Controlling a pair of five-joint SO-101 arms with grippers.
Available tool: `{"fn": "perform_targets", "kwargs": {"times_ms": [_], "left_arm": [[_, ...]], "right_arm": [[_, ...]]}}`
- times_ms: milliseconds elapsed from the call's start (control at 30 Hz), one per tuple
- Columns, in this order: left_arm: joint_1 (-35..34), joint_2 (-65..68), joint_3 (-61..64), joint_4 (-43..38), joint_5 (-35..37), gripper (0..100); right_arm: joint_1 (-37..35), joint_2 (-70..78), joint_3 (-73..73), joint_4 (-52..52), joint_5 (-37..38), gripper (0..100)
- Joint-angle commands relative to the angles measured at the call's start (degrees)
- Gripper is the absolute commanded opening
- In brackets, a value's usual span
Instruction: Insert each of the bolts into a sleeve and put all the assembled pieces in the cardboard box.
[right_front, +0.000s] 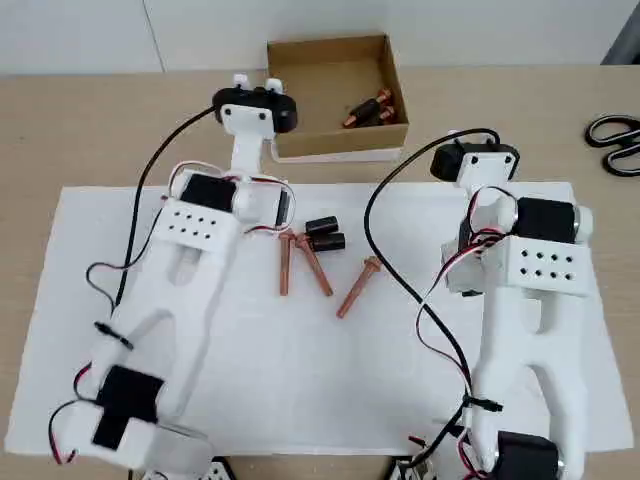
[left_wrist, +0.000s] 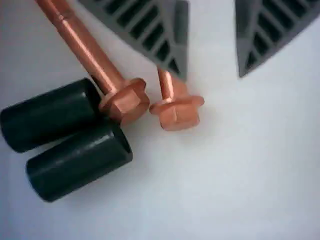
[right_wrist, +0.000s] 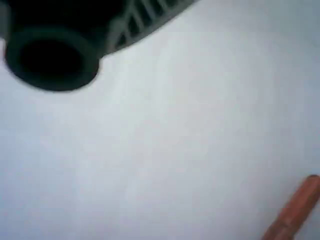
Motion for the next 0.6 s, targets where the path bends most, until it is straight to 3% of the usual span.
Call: {"fn": "perform_targets", "kwargs": {"times_ms": [0, 200, 567], "left_arm": [[1.85, 3.43, -3.30, 0.88, 1.58, 6], [3.69, 11.16, -3.21, 0.88, 2.46, 6], [5.10, 11.87, -3.30, 0.44, 2.81, 6]], "right_arm": [[0.48, -1.80, 0.53, -2.15, 0.18, 0.4], [0.40, -1.80, 3.43, -4.97, 0.18, 0.4], [0.48, -1.80, 4.40, -5.85, 0.18, 0.4]]}}
